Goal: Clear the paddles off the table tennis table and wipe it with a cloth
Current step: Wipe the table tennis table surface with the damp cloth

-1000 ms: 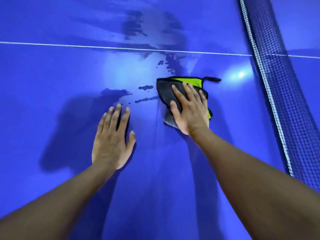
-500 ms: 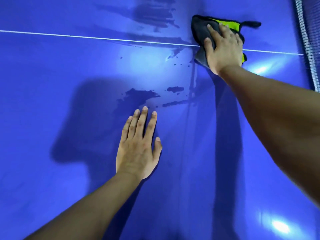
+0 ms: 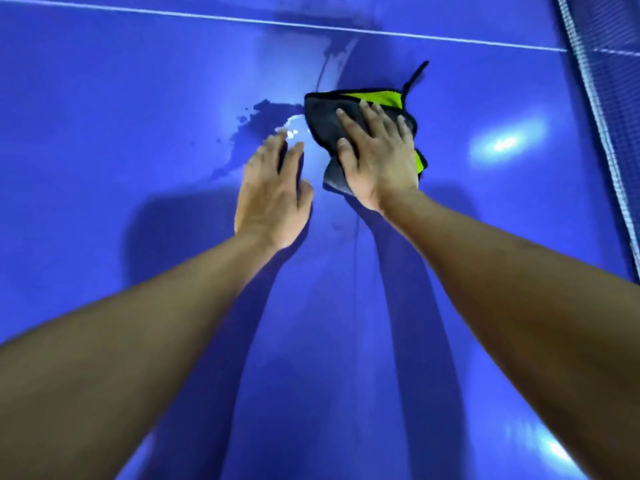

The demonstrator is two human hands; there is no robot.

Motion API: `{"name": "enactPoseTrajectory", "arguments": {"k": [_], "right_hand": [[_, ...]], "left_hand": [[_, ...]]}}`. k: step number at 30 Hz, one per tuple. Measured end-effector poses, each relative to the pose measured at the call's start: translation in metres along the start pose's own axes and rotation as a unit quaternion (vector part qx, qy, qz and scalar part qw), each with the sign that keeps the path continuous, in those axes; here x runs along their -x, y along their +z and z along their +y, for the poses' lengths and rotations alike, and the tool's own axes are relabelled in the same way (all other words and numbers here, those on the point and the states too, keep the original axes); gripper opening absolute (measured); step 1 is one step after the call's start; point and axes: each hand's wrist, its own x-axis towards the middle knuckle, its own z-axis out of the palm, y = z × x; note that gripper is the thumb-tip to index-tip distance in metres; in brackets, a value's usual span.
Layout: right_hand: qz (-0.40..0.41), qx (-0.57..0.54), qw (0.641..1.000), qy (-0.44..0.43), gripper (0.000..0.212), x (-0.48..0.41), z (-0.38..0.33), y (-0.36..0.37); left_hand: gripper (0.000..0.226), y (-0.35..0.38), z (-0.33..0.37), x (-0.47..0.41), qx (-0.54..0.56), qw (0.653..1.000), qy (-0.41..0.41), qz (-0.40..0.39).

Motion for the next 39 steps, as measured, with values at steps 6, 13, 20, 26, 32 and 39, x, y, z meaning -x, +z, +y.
{"name": "enactPoseTrajectory", "arguments": {"k": [6,13,20,26,32,39], "right_hand": [[-0.012,-0.004,1.0,0.002,0.056,0.133,-0.033,0.004],[-0.026,-0.029,0.999,0.023,0.056,0.283,-0.071,0.006],[-0.003,-0.031,0.999,0.019,0.054,0.419,-0.1,0.011],[-0.003,0.001,0.999,0.041,0.053,0.46,-0.119,0.013],[0.026,-0.006,0.999,0.025,0.053,0.447,-0.12,0.02],[0.02,-0.005,1.0,-0.012,0.053,0.365,-0.116,0.018]], "left_hand": [[0.046,-0.021,0.011,0.074,0.005,0.999,0.024,0.022],[0.054,-0.019,0.058,0.298,0.005,0.999,-0.042,-0.024],[0.059,-0.035,0.069,0.447,-0.016,0.994,-0.076,-0.077],[0.057,-0.06,0.068,0.464,0.004,0.992,-0.068,-0.109],[0.042,-0.064,0.05,0.442,0.023,0.995,-0.069,-0.076],[0.054,-0.071,-0.002,0.349,-0.002,0.994,-0.095,-0.053]]}}
